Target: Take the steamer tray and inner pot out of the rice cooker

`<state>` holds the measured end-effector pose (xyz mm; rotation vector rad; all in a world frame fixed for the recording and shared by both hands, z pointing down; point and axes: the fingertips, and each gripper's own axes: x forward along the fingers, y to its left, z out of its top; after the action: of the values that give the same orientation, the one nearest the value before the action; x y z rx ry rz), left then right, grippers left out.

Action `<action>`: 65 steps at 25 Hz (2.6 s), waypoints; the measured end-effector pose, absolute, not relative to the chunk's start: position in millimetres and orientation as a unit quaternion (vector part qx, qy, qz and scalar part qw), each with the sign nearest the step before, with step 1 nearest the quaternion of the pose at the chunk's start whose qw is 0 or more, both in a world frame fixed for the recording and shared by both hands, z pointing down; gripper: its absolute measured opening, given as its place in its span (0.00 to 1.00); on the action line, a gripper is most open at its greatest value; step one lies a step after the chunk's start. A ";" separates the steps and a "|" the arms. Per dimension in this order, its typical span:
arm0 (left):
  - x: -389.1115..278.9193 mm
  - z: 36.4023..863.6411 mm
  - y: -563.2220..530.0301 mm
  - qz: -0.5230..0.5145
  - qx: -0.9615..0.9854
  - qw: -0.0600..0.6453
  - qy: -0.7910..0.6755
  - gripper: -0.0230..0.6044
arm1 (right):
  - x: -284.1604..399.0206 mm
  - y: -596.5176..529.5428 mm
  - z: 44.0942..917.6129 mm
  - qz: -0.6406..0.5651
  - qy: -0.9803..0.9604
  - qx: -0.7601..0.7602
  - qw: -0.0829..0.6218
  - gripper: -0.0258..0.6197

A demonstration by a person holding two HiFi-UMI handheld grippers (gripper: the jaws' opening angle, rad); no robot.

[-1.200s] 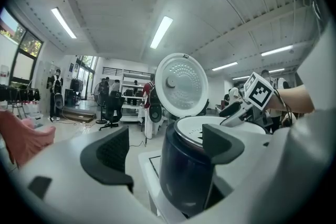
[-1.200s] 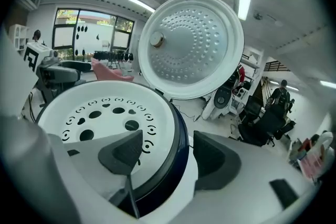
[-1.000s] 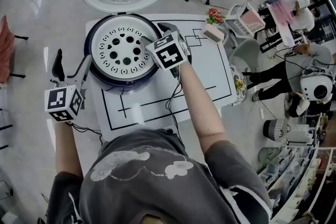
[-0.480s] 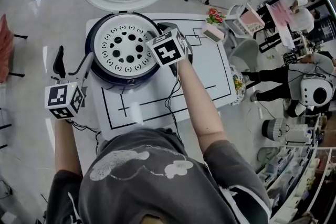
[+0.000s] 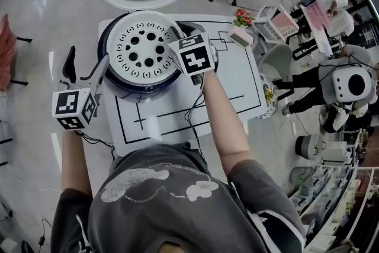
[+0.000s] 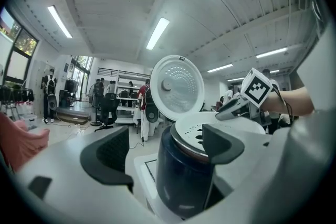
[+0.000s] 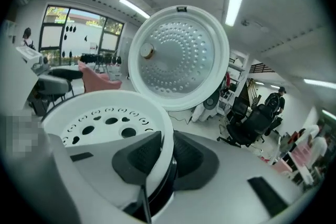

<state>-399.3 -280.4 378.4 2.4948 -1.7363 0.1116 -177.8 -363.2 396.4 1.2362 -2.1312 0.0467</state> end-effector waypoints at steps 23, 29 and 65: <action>-353.5 349.7 -250.2 0.055 0.785 0.014 -0.617 0.72 | -166.4 -353.1 301.3 -0.003 -0.887 0.443 0.127 0.13; -343.2 330.9 -240.5 0.059 0.778 0.007 -0.625 0.72 | -163.4 -339.2 266.0 -0.023 -0.899 0.429 0.091 0.13; 0.1 387.4 -252.1 0.083 0.887 0.011 -0.455 0.72 | 213.8 -269.2 355.7 0.080 -0.797 0.594 0.072 0.13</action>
<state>0.1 -252.1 387.4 2.7672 -1.4187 0.2595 213.8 -269.2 355.7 1.7854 -2.3949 0.2413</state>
